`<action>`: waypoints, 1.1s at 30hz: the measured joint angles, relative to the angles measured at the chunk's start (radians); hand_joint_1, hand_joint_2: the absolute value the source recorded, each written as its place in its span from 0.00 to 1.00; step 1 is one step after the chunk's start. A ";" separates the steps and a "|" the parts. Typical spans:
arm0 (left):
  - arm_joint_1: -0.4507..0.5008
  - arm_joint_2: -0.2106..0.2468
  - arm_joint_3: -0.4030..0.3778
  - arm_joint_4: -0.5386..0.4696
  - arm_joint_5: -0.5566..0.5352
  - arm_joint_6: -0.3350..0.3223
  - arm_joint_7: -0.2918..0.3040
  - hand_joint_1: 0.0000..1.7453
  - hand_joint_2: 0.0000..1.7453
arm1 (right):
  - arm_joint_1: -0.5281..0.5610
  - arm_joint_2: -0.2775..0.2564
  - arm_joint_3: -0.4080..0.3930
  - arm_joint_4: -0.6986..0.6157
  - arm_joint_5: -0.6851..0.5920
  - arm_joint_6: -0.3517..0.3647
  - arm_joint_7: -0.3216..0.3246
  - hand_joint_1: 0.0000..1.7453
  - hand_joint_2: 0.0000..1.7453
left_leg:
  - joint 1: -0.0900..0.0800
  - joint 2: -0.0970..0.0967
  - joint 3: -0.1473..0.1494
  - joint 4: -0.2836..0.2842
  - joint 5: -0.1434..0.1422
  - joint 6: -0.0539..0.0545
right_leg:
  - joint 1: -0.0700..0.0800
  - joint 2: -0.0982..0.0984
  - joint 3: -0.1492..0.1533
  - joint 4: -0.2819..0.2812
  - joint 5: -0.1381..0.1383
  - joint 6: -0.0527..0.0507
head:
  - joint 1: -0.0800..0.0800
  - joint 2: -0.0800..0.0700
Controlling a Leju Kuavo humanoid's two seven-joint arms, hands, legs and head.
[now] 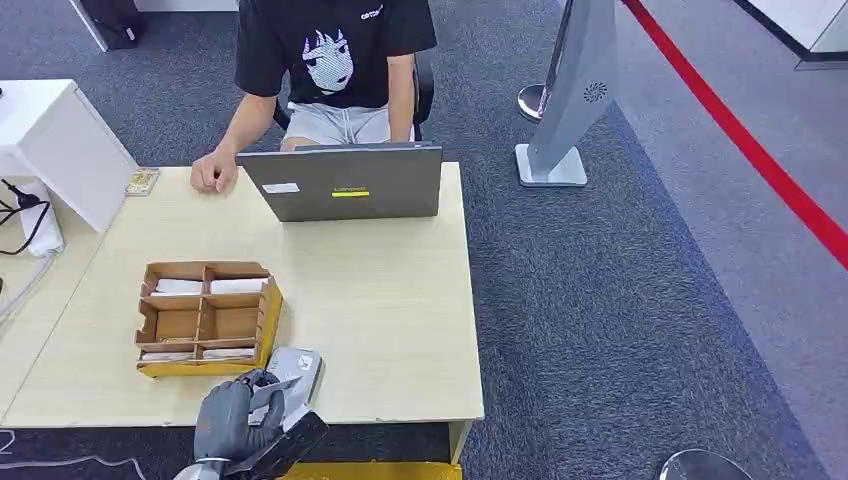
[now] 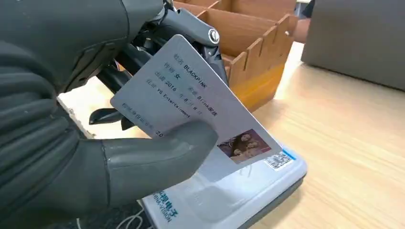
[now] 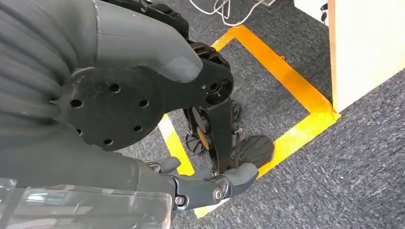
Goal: Pass the card to the sensor for recognition and then transmit it.
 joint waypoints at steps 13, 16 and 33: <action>-0.013 -0.016 0.037 0.018 -0.015 0.002 -0.038 1.00 1.00 | 0.000 0.005 -0.005 0.000 0.031 0.000 0.003 0.00 1.00 | 0.000 0.000 0.000 0.000 0.001 0.000 | 0.000 0.000 0.000 0.000 0.000 0.001 | 0.000 0.000; -0.014 -0.020 0.037 0.016 -0.035 0.015 -0.055 1.00 1.00 | 0.000 0.006 -0.006 0.000 0.043 0.002 0.003 0.00 1.00 | 0.000 0.000 0.000 0.000 0.001 0.000 | 0.000 0.000 0.000 0.000 0.001 0.001 | 0.000 0.000; -0.093 0.022 -0.027 -0.185 -0.182 0.098 0.031 1.00 1.00 | -0.002 0.007 -0.020 -0.002 0.128 0.024 0.006 0.00 1.00 | 0.000 0.000 0.000 0.000 0.004 0.001 | 0.000 0.000 0.000 0.000 0.003 0.001 | 0.000 0.000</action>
